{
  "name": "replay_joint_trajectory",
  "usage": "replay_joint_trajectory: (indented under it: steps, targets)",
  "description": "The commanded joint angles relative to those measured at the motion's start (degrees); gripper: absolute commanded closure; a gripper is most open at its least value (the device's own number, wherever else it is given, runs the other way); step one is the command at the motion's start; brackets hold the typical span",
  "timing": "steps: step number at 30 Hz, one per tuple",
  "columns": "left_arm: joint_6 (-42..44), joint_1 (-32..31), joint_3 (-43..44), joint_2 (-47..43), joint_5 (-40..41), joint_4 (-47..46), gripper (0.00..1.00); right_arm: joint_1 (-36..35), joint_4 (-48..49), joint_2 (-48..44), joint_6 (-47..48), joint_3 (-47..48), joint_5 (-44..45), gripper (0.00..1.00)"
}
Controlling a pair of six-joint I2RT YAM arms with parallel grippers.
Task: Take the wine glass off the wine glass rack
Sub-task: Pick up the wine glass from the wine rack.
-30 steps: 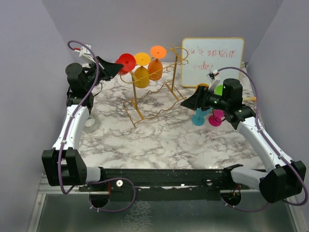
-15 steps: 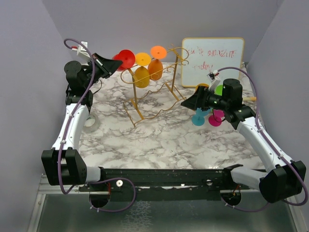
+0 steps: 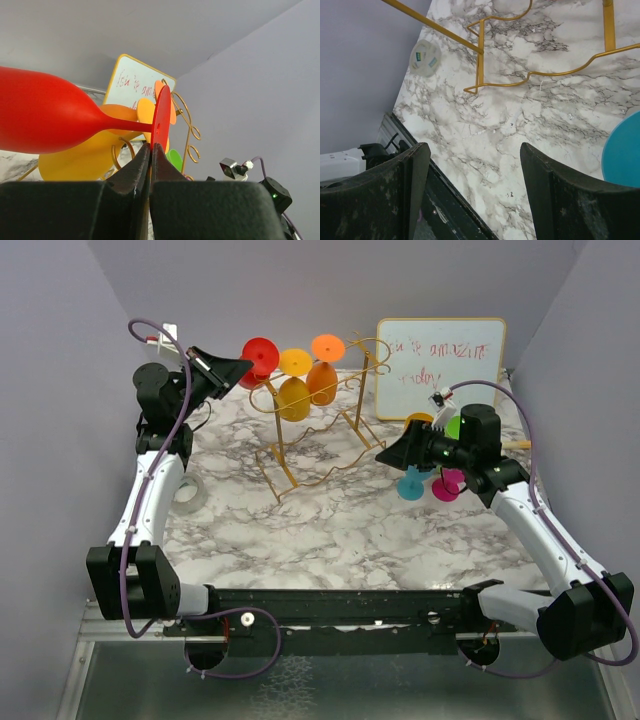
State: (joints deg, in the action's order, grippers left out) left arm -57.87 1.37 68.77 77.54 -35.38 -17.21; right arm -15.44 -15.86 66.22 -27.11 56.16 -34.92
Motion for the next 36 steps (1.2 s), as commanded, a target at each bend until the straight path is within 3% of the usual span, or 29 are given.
replay_joint_trajectory:
  steps: [1,14,19,25,33,35,36]
  targets:
    - [0.49,-0.22,-0.62,-0.63,2.91,-0.63,1.00,-0.20,-1.40,-0.74,1.01,1.61,1.96,0.22]
    - [5.42,1.14,-3.24,-3.99,9.46,-0.63,1.00,-0.21,-1.45,-0.05,1.25,1.91,1.87,0.22]
    - [8.26,2.88,-5.74,-8.58,15.35,0.69,1.00,-0.20,-1.46,0.84,1.56,2.29,1.71,0.22]
    - [6.68,5.77,-8.47,-13.88,16.79,1.34,1.00,-0.21,-1.33,1.38,1.46,2.57,0.64,0.22]
    - [15.01,5.84,-11.24,-25.31,22.64,19.21,1.00,-0.20,0.51,0.01,0.80,1.54,-1.40,0.22]
    - [15.09,5.76,-13.56,-28.86,22.63,23.68,1.00,-0.20,2.06,-0.44,0.16,0.75,-2.37,0.22]
    - [13.72,4.99,-19.27,-34.66,23.15,25.92,1.00,-0.20,4.50,-0.81,-0.90,-0.17,-4.41,0.22]
